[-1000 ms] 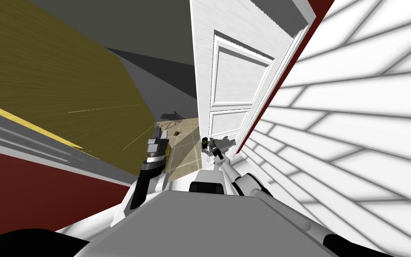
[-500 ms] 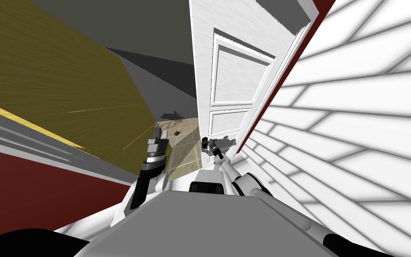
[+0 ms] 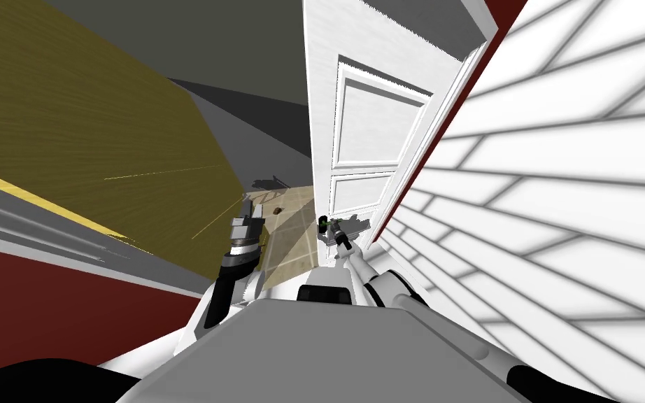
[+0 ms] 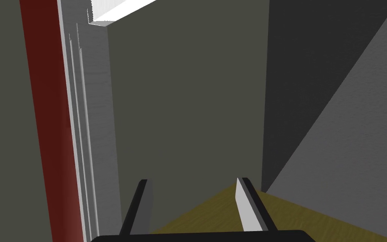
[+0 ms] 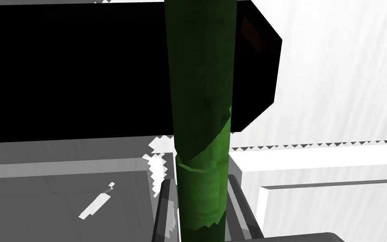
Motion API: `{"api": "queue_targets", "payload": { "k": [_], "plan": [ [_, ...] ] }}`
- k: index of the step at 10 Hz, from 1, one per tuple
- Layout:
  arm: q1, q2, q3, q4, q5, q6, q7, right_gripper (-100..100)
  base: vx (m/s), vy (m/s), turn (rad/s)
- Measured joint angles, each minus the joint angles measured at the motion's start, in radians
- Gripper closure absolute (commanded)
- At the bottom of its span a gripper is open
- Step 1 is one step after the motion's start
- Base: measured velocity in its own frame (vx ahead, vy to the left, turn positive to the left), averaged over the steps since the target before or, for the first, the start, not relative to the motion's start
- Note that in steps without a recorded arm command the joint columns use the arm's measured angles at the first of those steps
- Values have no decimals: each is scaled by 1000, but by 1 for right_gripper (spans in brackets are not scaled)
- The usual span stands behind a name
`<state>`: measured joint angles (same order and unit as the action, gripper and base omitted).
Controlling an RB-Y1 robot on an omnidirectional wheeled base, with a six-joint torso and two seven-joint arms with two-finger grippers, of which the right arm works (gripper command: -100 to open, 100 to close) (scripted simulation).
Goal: Push the door open
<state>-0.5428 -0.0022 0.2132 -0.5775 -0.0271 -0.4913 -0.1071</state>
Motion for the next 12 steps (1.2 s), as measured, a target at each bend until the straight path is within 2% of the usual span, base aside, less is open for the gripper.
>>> {"api": "queue_targets", "payload": {
  "k": [3,4,5,6,7,8,9,10,11,12],
  "plan": [
    [13,-10,-8,-24,-2,8,4,100,98,77,-26],
    [33,-18,-9,-65,-2,34,5,100,153,163,-56],
    [39,-21,-19,-72,-4,42,12,100,118,117,-44],
    [24,-23,-28,-45,-7,26,16,100,116,145,-49],
    [34,-31,-37,-62,-10,30,19,100,166,173,-70],
    [9,-35,-51,-13,-15,12,21,100,119,100,-33],
    [28,-43,-51,-50,-15,24,20,100,142,133,-63],
    [25,-54,-60,-54,-19,35,18,100,136,155,-87],
    [15,-55,-74,-28,-23,19,22,100,143,171,-82],
    [32,-55,-88,-48,-26,22,34,100,133,161,-69]
  ]
}}
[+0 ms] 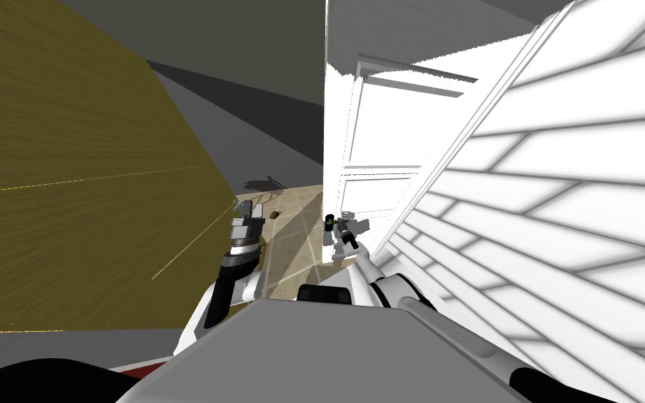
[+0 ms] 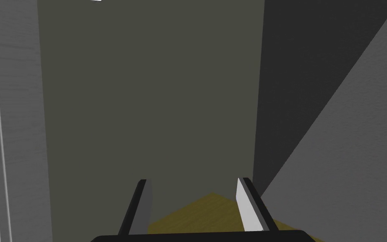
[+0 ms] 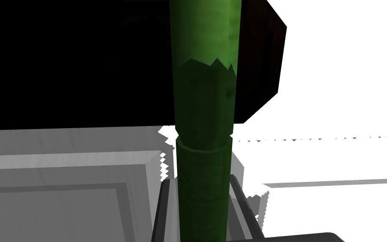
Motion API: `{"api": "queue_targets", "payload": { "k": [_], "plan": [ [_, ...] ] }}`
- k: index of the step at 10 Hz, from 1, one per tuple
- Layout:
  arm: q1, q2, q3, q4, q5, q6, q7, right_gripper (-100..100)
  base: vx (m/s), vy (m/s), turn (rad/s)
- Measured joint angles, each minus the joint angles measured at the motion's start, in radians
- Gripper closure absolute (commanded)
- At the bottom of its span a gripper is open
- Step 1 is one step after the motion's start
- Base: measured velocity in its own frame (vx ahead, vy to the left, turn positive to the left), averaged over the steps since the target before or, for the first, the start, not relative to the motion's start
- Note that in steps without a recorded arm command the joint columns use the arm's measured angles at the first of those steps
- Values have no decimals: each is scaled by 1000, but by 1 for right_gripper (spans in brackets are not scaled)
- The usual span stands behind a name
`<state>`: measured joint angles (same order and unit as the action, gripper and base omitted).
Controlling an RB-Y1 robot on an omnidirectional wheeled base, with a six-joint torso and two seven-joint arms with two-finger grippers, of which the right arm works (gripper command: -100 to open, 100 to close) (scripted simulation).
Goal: Push the door open
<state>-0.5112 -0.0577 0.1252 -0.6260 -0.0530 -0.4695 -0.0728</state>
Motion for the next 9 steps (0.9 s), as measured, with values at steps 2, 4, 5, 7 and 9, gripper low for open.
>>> {"api": "queue_targets", "payload": {
  "k": [2,4,5,7,9],
  "plan": [
    [-13,-8,-24,30,-8,-8,7,100,141,141,-70],
    [-15,-9,-50,33,-15,-8,21,100,144,155,-79],
    [3,-18,-54,5,-17,1,22,100,128,164,-86],
    [3,-27,-79,5,-25,2,27,100,140,187,-96],
    [-9,-34,-104,34,-33,-7,32,100,137,153,-78]
  ]
}}
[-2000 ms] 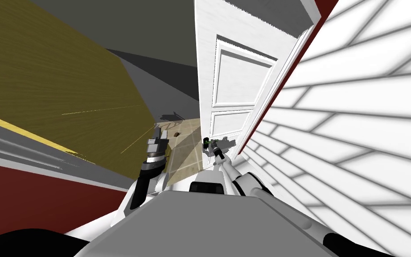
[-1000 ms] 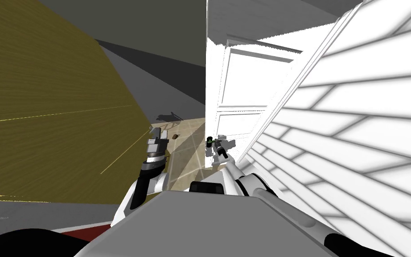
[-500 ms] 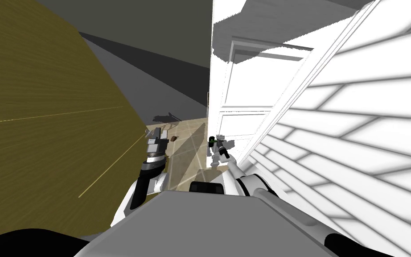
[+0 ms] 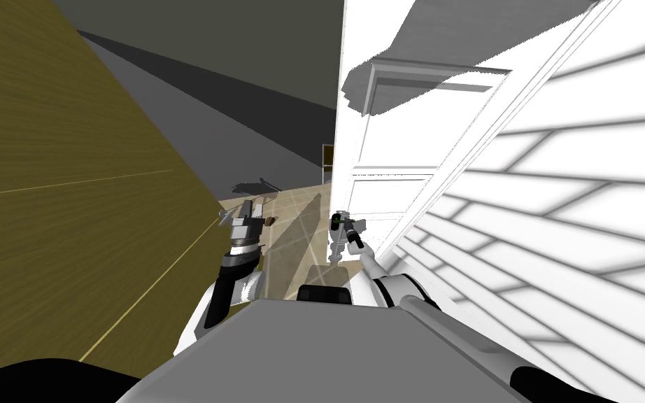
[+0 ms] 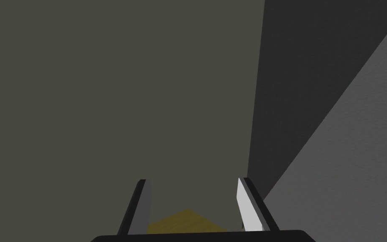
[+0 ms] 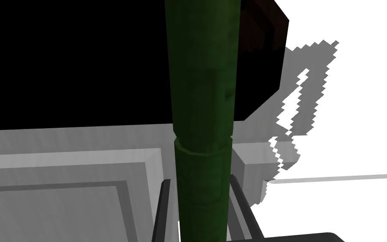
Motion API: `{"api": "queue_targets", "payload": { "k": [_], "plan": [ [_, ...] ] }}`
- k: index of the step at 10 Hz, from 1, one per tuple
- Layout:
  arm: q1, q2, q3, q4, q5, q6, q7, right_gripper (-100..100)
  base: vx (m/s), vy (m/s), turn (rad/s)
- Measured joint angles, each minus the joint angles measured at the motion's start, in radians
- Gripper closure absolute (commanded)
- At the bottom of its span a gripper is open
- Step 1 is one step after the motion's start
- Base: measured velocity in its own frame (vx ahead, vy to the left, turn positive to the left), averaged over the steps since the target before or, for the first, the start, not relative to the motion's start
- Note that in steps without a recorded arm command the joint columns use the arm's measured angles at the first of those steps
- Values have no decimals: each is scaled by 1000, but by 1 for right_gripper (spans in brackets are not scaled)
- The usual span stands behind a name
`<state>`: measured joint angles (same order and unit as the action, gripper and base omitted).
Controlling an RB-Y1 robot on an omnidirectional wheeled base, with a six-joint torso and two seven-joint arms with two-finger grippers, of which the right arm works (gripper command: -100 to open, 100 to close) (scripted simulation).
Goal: Push the door open
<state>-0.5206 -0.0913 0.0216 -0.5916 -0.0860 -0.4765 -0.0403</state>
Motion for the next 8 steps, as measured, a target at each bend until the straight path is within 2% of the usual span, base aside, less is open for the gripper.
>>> {"api": "queue_targets", "payload": {
  "k": [2,4,5,8],
  "plan": [
    [15,-5,-20,-19,-5,3,8,100,146,143,-60],
    [2,-8,-42,4,-12,-5,16,100,118,133,-66],
    [6,-9,-51,-6,-15,-2,20,100,138,117,-55],
    [12,-13,-67,-4,-20,-2,25,100,120,51,-47]
  ]
}}
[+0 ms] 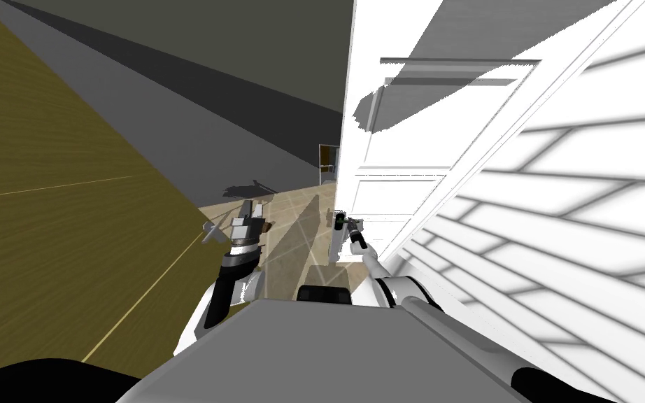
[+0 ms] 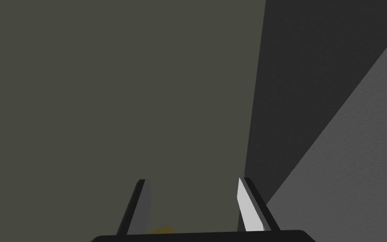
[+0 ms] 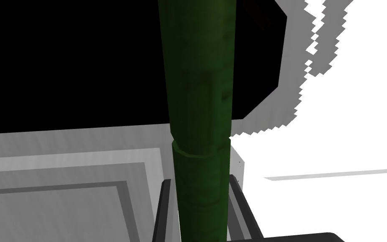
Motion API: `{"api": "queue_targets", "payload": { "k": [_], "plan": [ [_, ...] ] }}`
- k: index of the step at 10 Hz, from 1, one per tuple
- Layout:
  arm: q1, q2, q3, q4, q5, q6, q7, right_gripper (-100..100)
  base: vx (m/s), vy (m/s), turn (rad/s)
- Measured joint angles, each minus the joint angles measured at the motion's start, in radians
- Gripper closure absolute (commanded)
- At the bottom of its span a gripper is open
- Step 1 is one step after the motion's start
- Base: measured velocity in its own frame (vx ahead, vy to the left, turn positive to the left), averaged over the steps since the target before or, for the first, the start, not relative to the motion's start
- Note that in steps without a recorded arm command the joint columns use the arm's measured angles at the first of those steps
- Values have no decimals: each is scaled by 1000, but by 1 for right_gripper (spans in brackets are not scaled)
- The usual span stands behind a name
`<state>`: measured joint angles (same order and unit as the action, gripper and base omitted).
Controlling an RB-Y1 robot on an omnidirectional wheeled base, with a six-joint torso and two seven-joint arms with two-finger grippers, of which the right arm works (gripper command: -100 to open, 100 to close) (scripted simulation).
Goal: Push the door open
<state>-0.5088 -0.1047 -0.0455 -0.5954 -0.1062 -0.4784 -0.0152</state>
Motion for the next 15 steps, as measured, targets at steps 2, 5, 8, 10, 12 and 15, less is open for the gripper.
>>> {"api": "queue_targets", "payload": {
  "k": [2,5,8,10,12,15],
  "plan": [
    [9,-4,-12,-5,-4,9,5,100,140,81,-46],
    [11,-15,-34,-4,-12,4,13,100,175,102,-47],
    [13,-26,-55,-3,-20,0,18,100,152,63,-41],
    [17,-32,-68,0,-25,-5,21,100,151,86,-50],
    [24,-39,-84,-17,-31,11,28,100,135,93,-58],
    [27,-48,-116,-16,-41,11,44,100,167,105,-66]
  ]
}}
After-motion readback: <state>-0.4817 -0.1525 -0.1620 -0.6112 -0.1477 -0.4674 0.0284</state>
